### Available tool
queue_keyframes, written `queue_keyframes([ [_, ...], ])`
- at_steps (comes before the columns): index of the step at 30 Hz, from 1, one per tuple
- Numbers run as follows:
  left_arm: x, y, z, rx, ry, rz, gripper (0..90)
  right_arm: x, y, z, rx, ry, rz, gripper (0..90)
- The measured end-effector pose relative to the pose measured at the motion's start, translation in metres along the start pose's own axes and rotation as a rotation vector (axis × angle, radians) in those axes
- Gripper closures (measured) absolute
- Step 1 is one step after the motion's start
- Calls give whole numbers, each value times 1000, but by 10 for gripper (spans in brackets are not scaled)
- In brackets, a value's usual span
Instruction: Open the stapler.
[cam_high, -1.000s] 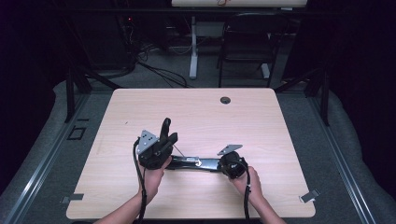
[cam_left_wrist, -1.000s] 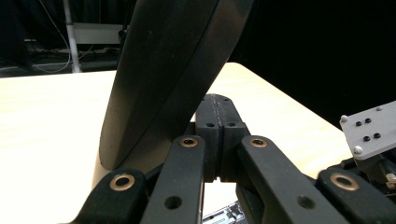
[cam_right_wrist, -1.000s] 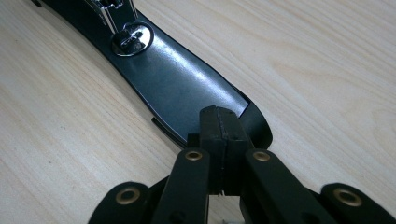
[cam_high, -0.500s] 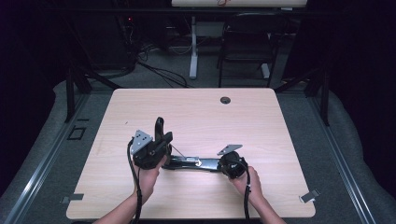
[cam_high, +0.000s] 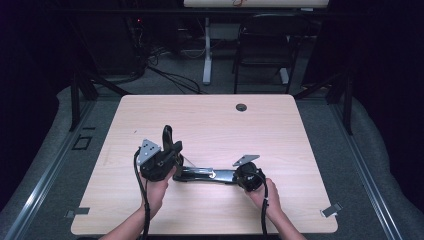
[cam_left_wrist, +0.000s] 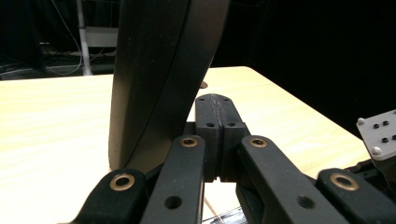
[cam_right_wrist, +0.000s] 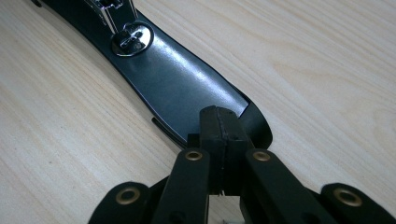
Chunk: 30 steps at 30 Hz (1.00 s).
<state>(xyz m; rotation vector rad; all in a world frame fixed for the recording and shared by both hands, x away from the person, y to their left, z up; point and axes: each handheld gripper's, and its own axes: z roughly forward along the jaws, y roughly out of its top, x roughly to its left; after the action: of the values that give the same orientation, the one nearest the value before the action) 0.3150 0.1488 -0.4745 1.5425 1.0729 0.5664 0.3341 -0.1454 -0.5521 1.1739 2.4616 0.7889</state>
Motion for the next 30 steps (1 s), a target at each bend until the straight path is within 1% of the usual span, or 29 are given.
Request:
queue_keyframes([
  [1, 5, 1, -1, -8, 12, -19, 895, 0, 0, 0, 0, 0, 0, 900],
  [2, 12, 3, -2, -13, 27, -48, 898, 0, 0, 0, -1, 0, -1, 900],
  [3, 23, 5, -4, -14, 49, -88, 898, 0, 0, 0, -2, 0, -1, 900],
  [4, 31, 5, -6, -10, 60, -118, 895, 0, 0, 0, 1, -6, -4, 900],
  [6, 46, 3, -7, 7, 79, -173, 895, 0, 0, 0, 3, -4, -6, 900],
  [7, 50, 2, -8, 14, 73, -180, 900, 0, 1, 0, 5, -7, -6, 900],
  [8, 54, 0, -8, 30, 77, -180, 897, 0, 1, 0, 6, -10, -9, 900],
  [10, 52, -1, -9, 39, 87, -148, 900, 1, 1, 1, 5, -11, -10, 900],
  [12, 53, -1, -9, 41, 87, -159, 900, 0, 1, 0, 6, -9, -9, 900],
  [20, 52, -1, -9, 39, 95, -154, 899, 0, 1, 1, 4, -9, -7, 900],
  [22, 52, -1, -9, 41, 89, -149, 893, 0, 1, 0, 8, -7, -5, 900],
  [24, 52, 0, -8, 51, 71, -141, 873, 0, 2, 1, 10, -7, -6, 900],
  [27, 52, 2, -8, 57, 60, -111, 831, 0, 2, 1, 12, -1, -10, 900],
  [30, 52, 3, -8, 67, 42, -110, 819, -1, 2, 1, 12, -4, -14, 900],
])
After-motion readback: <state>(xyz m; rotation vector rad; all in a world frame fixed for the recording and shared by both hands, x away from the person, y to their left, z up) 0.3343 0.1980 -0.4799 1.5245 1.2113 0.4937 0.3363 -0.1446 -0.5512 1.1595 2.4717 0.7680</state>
